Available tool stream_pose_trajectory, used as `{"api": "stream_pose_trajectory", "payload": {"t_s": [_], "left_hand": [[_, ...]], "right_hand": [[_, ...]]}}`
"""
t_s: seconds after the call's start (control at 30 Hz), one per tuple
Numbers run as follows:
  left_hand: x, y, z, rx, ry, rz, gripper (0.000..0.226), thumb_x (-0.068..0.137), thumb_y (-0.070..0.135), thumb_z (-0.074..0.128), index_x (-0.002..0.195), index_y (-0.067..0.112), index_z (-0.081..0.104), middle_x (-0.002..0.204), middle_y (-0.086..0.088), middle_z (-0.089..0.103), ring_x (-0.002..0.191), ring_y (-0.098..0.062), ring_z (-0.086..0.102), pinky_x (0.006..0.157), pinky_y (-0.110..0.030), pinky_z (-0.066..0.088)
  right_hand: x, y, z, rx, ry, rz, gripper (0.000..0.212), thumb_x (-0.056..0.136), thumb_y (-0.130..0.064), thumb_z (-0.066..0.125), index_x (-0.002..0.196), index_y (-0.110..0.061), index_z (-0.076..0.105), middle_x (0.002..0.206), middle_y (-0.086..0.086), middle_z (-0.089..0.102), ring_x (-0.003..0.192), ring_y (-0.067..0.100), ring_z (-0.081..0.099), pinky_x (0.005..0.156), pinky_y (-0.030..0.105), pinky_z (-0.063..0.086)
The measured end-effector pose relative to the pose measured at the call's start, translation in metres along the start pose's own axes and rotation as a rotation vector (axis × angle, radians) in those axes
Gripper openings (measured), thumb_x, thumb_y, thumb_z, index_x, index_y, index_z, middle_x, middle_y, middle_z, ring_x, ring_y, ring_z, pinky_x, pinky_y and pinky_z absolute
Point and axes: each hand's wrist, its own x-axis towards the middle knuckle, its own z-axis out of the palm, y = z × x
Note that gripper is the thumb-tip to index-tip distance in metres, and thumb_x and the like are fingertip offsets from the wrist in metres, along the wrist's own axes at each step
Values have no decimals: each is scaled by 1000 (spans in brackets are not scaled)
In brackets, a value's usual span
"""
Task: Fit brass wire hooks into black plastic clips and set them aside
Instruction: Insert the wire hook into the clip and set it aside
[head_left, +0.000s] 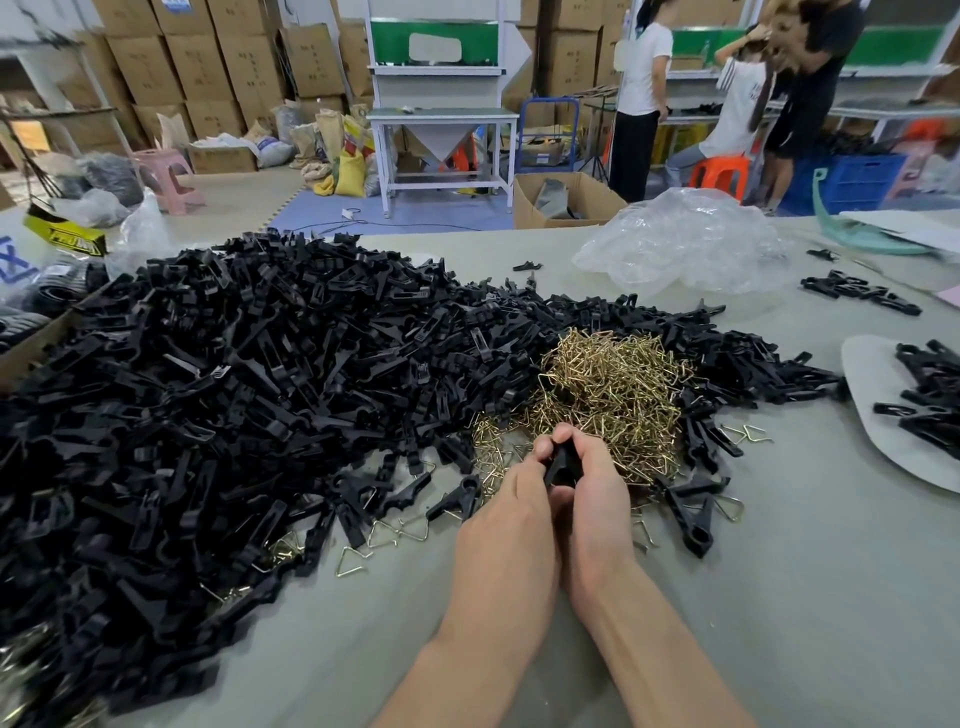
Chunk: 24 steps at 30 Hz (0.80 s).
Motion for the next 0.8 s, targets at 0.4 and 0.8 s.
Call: {"api": "stream_pose_trajectory", "payload": {"t_s": [0.4,0.8], "left_hand": [[4,-6,2,-124,-15,-54,29,103,40,38,129,35,49,112,13,65,95,-13,66,73,-29,48],[0,-12,-3,-348,73,-76,56,93,69,8,138,48,36,115,27,63,107,-5,58,74,-18,39]], "right_hand": [[-6,-3,1,221,-54,9,26,101,-25,48,79,-21,62,79,0,64,59,8,56,53,19,51],[-3,-7,-9,195,-285,115,38,92,-28,54,124,-20,71,102,3,71,97,16,67,91,32,55]]}}
